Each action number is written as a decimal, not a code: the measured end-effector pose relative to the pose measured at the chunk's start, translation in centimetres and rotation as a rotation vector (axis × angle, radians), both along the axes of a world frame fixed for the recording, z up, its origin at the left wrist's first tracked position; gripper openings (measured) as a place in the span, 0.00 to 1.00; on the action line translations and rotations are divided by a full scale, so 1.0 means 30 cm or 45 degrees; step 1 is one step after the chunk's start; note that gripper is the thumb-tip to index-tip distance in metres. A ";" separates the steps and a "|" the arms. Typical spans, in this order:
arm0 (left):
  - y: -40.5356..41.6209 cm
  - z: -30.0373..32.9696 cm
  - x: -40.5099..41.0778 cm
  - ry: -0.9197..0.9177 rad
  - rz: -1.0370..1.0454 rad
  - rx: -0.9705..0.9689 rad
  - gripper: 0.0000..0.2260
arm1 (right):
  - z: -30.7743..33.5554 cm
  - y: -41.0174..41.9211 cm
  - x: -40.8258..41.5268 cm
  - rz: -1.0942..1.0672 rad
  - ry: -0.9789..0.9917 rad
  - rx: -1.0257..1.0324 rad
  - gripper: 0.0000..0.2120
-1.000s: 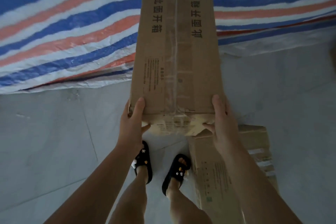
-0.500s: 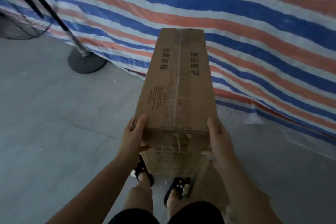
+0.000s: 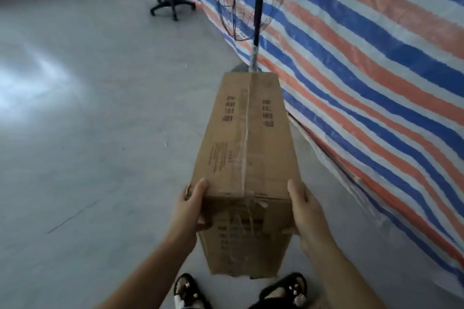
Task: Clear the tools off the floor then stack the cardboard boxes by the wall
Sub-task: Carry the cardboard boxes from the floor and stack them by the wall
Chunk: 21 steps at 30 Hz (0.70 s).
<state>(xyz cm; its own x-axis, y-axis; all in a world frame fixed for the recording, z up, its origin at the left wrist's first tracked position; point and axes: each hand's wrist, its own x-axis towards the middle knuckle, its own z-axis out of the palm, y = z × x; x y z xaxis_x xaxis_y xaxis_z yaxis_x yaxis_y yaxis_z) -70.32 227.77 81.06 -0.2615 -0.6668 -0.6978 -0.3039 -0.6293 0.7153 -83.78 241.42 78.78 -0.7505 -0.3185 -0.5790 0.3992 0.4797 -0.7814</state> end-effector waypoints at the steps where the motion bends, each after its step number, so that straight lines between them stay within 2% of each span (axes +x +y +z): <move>1: -0.059 0.008 0.074 0.008 0.049 0.000 0.06 | 0.004 -0.077 0.054 0.049 0.008 -0.003 0.21; 6: -0.345 0.053 0.389 0.050 0.309 -0.108 0.05 | 0.028 -0.483 0.300 0.236 0.035 -0.055 0.22; 11: -0.634 0.100 0.591 0.076 0.515 -0.216 0.05 | 0.100 -0.882 0.435 0.484 -0.014 -0.088 0.21; 18: -1.027 0.157 0.666 0.178 0.684 -0.292 0.04 | 0.161 -1.381 0.477 0.716 0.038 -0.146 0.19; 21: -1.229 0.158 0.642 0.183 0.745 -0.327 0.08 | 0.178 -1.599 0.448 0.788 0.042 -0.190 0.12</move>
<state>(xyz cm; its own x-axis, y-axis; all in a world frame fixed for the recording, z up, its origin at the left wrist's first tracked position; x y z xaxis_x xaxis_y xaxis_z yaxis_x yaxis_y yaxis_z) -51.06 190.91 85.80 0.1164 -0.8682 -0.4824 0.1463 -0.4654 0.8729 -70.35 193.44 84.11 -0.4183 -0.7745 -0.4745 0.0576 0.4987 -0.8648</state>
